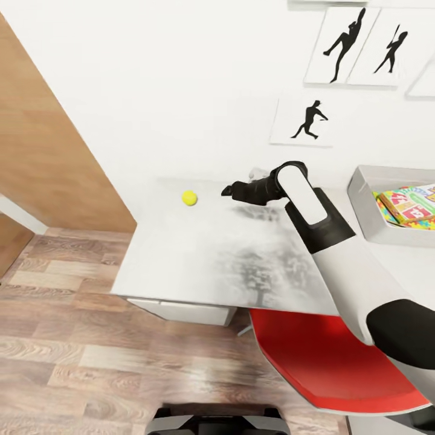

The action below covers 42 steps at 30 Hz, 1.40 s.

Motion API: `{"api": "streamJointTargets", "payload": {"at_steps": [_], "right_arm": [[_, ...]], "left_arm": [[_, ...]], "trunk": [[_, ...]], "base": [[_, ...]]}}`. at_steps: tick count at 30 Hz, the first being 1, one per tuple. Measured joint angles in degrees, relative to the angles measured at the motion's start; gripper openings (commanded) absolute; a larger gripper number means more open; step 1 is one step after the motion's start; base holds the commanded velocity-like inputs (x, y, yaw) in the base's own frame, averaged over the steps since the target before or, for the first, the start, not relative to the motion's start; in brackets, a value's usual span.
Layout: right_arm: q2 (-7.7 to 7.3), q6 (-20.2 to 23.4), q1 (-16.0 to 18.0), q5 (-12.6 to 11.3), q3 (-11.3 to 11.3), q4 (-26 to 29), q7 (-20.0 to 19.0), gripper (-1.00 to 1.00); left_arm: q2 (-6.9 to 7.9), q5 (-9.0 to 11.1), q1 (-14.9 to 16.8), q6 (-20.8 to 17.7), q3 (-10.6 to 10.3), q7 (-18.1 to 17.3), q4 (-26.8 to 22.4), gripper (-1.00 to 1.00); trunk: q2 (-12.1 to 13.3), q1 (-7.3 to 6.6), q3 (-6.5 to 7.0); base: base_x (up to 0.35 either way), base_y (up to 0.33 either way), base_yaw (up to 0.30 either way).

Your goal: Put all the toys in the child's room - the three board games (two on the bed and one on the table), the two jigsaw puzzles on the table, and the tennis ball on the table - inside the toy box on the table in the child's room.

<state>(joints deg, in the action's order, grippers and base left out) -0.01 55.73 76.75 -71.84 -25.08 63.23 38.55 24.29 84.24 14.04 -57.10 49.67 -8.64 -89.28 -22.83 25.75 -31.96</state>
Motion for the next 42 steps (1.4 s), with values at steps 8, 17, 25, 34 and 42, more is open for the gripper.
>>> {"api": "streamJointTargets", "payload": {"at_steps": [8, 17, 25, 34, 42], "right_arm": [[0.15, -1.0, 1.4, 1.2, -0.2, -3.5, 0.3, 1.0], [0.19, -2.9, 3.7, 5.8, -0.2, -6.1, 0.4, 1.0], [0.09, -5.4, 6.2, 7.7, -0.1, -9.1, 0.2, 1.0], [-0.87, -6.1, 8.5, 8.3, 0.1, -10.4, 0.3, 1.0], [-1.72, -6.6, 9.3, 8.7, 0.5, -10.7, 0.9, 1.0]], "left_arm": [[-1.83, -0.9, -1.3, 0.0, 0.6, 5.4, -0.2, 1.0], [-2.45, -6.1, -1.9, -0.2, -0.7, 11.9, -0.3, 1.0], [-2.61, -12.9, -2.0, 0.0, -7.8, 16.2, -0.3, 1.0], [-2.77, -17.4, -1.4, 0.5, -13.1, 21.0, -0.2, 1.0], [-2.79, -18.9, 0.3, 0.7, -18.5, 26.6, 0.0, 1.0]], "trunk": [[0.0, 0.0, 0.01], [0.0, 0.0, 0.01], [0.0, 0.0, 0.01], [0.0, 0.0, 0.02], [0.0, 0.0, 0.02]], "base": [[0.0, 0.0, 0.293], [0.0, 0.0, 0.295], [0.0, 0.0, 0.295], [0.0, 0.0, 0.293], [0.0, 0.0, 0.142]]}}
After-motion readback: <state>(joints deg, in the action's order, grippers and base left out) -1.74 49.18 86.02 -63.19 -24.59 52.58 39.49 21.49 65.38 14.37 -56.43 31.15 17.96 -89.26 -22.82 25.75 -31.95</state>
